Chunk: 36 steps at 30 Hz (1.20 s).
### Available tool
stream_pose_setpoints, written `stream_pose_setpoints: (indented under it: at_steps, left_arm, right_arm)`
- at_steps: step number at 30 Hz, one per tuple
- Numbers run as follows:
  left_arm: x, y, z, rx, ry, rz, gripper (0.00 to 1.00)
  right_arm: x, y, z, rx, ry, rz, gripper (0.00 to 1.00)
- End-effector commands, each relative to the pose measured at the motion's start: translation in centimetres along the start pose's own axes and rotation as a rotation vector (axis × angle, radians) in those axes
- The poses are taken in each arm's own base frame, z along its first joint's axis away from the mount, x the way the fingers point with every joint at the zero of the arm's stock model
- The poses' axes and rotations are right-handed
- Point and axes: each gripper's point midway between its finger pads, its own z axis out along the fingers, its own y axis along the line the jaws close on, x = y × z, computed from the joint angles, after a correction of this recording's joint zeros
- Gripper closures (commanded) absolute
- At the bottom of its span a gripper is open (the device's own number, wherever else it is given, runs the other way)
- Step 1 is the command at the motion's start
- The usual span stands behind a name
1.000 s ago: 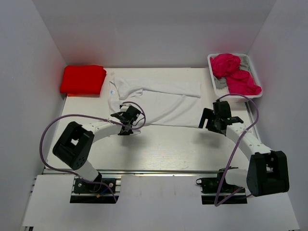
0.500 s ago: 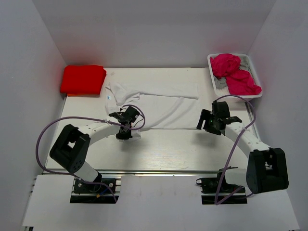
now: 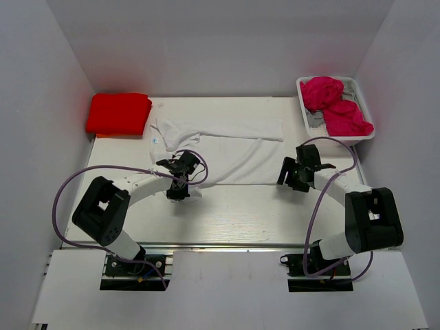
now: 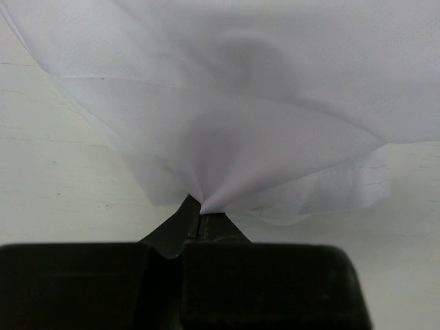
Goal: Fold and stack the t-shirts
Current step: Grap the side of the flattened tshirt closest away from the robot with both arms
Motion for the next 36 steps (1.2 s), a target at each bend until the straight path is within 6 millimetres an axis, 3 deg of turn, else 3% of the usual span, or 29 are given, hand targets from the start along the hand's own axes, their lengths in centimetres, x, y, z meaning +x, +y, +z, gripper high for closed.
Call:
stream_pose_setpoints:
  at_steps: [1,10,12,13,21,25,28,34,36]
  left_arm:
    - [-1.2,-0.8,-1.2,0.042,-0.037,-0.008,1.00]
    - [-1.7,-1.3,-1.4,0.073,-0.053,0.003,1.00]
    - [-1.7,-1.3,-1.4,0.073,-0.053,0.003,1.00]
    - [-2.0,-1.5,-1.6,0.078,-0.062,0.000,1.00]
    - [-3.4,-2.4,-3.7,0.158,-0.088,-0.014,1.00]
    - [-5.3,-3.0,-4.8,0.177,-0.127,0.008,1.00]
    - [-5.8,-2.8,-4.6,0.150,-0.104,0.008,1.00]
    - [-9.1,-1.8,-4.4,0.090,-0.125,-0.032,1.00]
    - [-10.0,-2.4,-4.6,0.146,-0.140,-0.007,1.00]
  right_arm:
    - [-1.0,0.2,0.8,0.007,-0.038,0.014,0.27]
    - [-0.6,0.2,2.2,0.019,-0.017,0.039,0.39]
    - [-0.8,0.3,1.9,0.015,-0.026,0.034,0.61]
    - [-0.8,0.3,1.8,0.015,-0.029,0.035,1.00]
    - [-1.7,1.2,-0.8,-0.016,-0.069,0.002,1.00]
    - [-2.7,1.7,-1.4,-0.026,-0.087,-0.009,1.00]
    - [-3.7,1.8,-1.6,-0.015,-0.104,-0.005,1.00]
    - [-6.0,2.2,-1.9,0.011,-0.130,-0.018,1.00]
    - [-6.2,2.3,-1.7,0.015,-0.127,-0.026,1.00]
